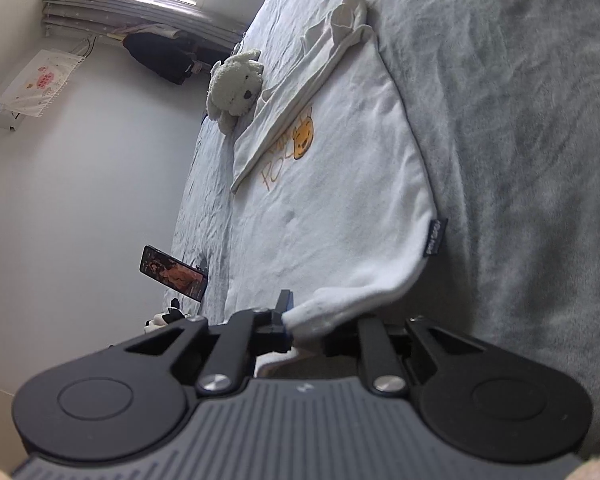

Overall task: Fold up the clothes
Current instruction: 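Grasp the sweatshirt hem with both grippers and lift it toward the collar, then lay the held hem over onto the collar with both grippers, open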

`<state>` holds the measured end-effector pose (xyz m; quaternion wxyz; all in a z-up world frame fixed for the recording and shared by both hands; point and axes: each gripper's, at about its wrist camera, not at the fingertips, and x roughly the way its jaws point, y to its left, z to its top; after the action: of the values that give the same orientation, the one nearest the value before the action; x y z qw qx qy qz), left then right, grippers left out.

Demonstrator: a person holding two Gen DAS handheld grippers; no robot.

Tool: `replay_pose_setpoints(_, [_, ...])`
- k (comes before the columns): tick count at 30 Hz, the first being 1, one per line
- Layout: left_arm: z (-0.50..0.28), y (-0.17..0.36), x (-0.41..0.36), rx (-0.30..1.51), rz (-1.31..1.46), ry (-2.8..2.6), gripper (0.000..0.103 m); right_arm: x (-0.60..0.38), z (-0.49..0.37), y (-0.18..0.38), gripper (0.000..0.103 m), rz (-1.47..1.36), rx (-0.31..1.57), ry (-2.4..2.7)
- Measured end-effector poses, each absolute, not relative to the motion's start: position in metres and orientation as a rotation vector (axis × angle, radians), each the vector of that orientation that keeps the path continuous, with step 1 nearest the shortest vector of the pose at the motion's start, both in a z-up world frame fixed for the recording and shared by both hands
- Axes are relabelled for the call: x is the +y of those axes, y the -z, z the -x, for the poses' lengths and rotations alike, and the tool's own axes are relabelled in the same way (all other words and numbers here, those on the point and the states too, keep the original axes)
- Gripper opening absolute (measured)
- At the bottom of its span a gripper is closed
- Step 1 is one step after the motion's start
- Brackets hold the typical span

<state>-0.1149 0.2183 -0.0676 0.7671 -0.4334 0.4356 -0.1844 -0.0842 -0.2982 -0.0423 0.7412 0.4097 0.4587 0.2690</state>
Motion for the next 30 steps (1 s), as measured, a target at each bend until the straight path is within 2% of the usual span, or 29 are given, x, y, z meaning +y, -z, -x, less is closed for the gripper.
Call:
replay_pose_setpoints(17, [0.008,0.055,0.207,0.907,0.82,0.204,0.01,-0.291,-0.021,0.045,0.013,-0.764,0.973,-0.445])
replay_pose_setpoints(30, [-0.033,0.072,0.212,0.917,0.81,0.221,0.012,-0.299,-0.065,0.069,0.015,-0.827,0.96,-0.464])
